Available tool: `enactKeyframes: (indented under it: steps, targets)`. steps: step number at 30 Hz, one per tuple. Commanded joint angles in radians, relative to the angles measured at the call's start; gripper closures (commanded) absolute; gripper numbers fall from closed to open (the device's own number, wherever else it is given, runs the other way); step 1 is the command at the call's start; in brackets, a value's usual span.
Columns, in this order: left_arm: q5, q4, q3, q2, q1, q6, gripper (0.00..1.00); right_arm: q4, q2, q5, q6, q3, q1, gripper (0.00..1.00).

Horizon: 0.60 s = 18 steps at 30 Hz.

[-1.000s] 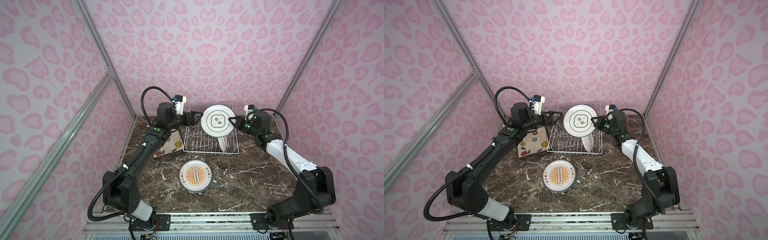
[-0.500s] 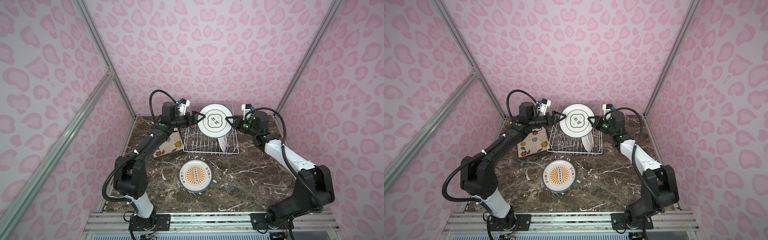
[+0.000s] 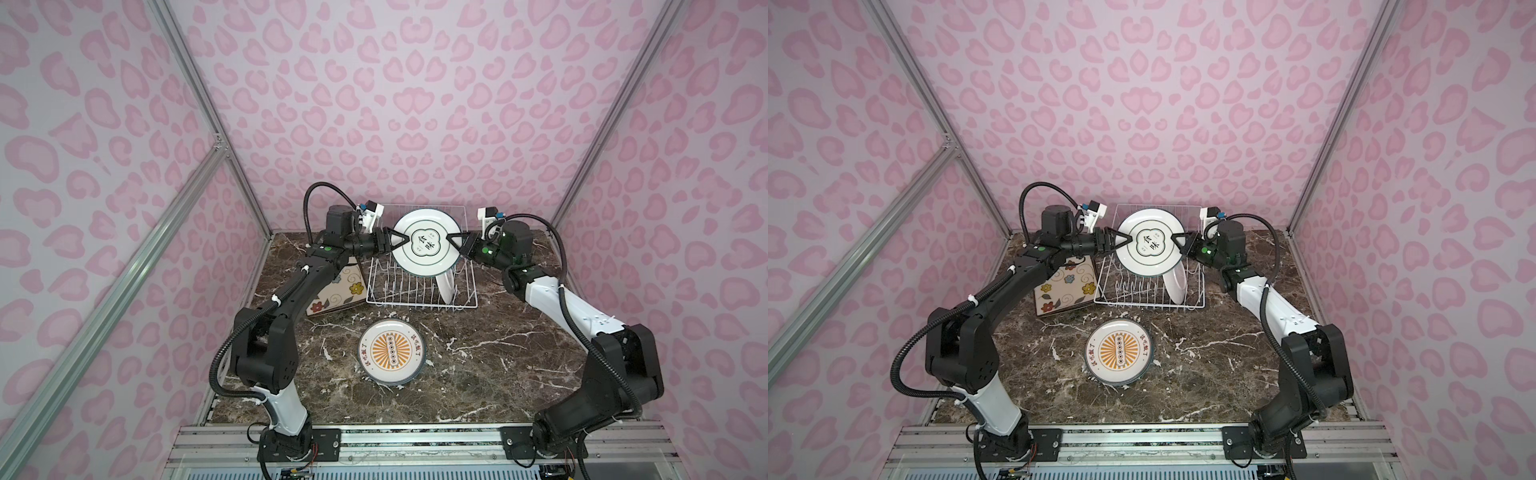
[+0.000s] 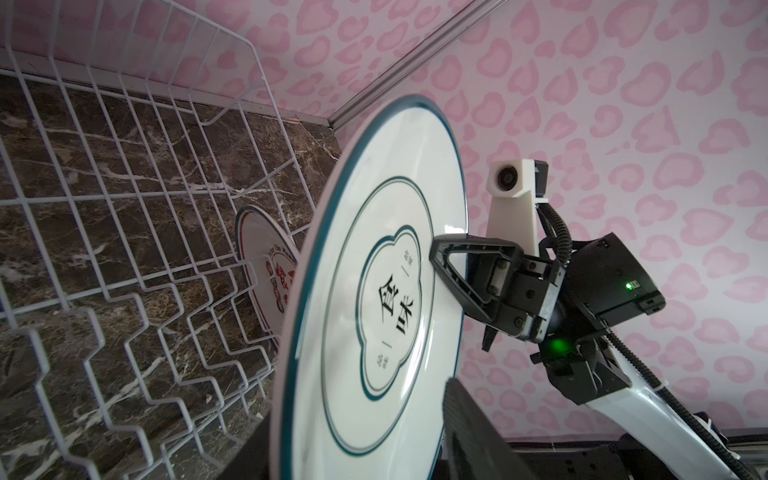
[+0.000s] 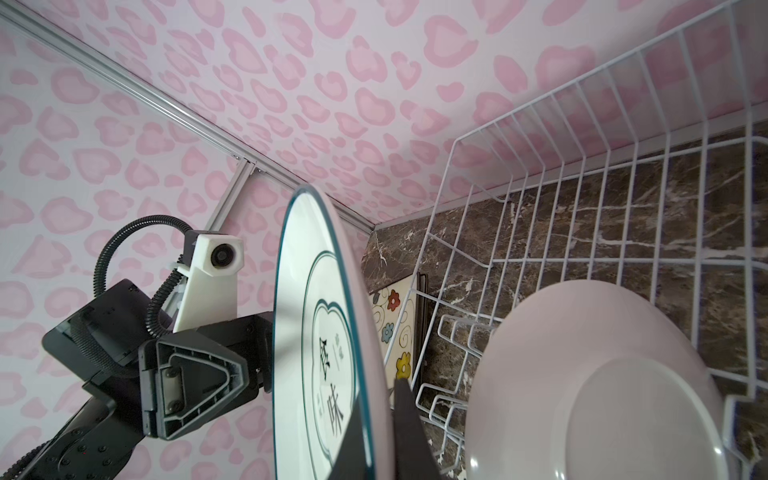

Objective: Unload the plates from the dish rack
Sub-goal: Pick up a plate from the dish rack.

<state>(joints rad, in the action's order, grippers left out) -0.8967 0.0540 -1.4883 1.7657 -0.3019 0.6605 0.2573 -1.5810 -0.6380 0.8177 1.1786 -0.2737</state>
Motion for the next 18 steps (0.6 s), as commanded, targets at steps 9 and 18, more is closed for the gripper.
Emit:
enactKeyframes:
  steps: [9, 18]
  targets:
    - [-0.061, -0.016, -0.016, 0.018, -0.001, -0.002, 0.69, 0.085, -0.029, -0.037, 0.014, 0.009, -0.003, 1.0]
    - [-0.032, 0.058, -0.044, 0.019, 0.0, -0.007, 0.96, 0.042, -0.017, -0.016, -0.023, 0.011, -0.003, 0.85]
